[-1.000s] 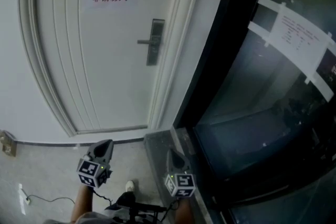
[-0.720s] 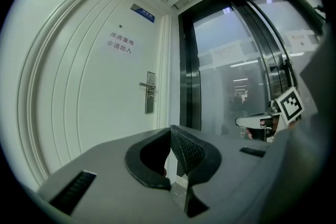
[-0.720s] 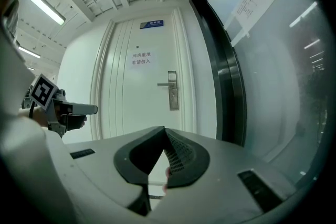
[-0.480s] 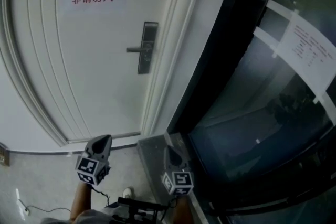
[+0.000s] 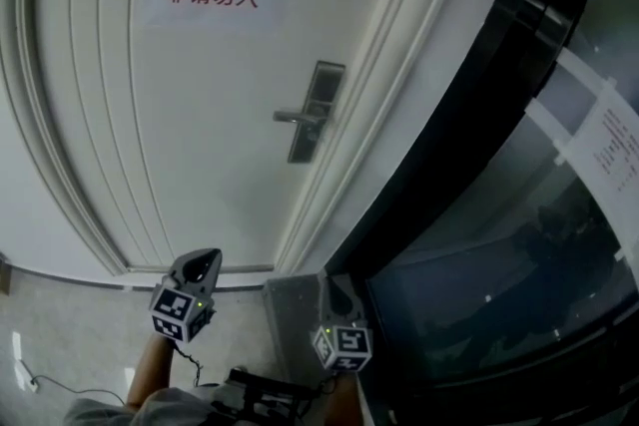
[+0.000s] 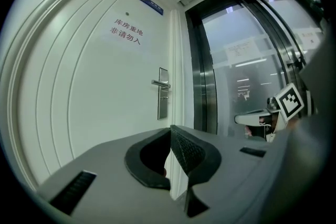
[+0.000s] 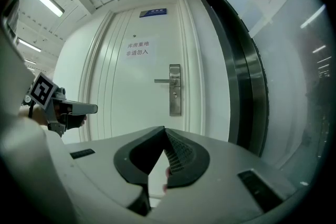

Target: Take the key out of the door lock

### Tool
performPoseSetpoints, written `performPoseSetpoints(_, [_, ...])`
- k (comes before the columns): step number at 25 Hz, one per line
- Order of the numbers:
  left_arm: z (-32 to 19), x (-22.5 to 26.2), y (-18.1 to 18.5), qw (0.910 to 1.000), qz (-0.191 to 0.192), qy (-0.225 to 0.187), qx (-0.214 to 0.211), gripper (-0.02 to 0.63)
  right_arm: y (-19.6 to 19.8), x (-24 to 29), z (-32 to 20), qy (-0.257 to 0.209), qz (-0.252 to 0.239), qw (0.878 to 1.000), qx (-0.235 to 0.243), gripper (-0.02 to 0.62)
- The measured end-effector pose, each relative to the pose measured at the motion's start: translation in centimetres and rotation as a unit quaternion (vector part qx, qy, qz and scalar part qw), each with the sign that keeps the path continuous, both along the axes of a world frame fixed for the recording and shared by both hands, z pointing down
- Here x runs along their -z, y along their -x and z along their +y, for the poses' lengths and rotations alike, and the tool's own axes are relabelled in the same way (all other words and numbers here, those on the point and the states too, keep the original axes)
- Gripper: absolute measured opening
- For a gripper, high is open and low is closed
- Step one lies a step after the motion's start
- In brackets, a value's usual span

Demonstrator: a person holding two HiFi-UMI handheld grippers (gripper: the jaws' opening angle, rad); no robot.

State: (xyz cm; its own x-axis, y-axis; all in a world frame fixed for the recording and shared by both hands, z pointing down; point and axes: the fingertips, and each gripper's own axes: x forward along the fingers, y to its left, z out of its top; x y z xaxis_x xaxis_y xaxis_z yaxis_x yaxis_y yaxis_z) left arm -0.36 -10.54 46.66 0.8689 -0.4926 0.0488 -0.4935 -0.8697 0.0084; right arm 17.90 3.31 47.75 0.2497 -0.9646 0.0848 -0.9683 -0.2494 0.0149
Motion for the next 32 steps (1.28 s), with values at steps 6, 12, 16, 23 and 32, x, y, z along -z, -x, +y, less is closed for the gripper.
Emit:
performPoseSetpoints(6, [-2.5,0.2,-0.5,1.0000,-0.002,-0.003,0.003,0.008,-0.5,0.1,-2.7,-0.001,-0.003,1.000,0.003,0.012])
performPoseSetpoints(12, [-4.3,0.8,-0.9,0.9999,0.000,-0.008,0.011,0.008,-1.4,1.1,-4.8,-0.002,-0.002,1.000,0.009,0.012])
performPoseSetpoints(16, [-5.5,0.6,-1.1,0.9997,-0.004,-0.003,0.023,0.008,-2.6,1.5,-6.3,-0.002,-0.003,1.000,0.011,0.012])
performPoseSetpoints(23, [-9.4,0.7,-3.0,0.9981,0.003,-0.002,0.062,0.008,-5.7,1.7,-11.1,-0.005,0.014,0.999,0.046,0.012])
performPoseSetpoints(32, [-14.4,0.6,-6.6,0.9960,0.003,0.002,0.090,0.008,-8.8,2.2,-18.0,-0.004,0.012,0.995,0.100,0.012])
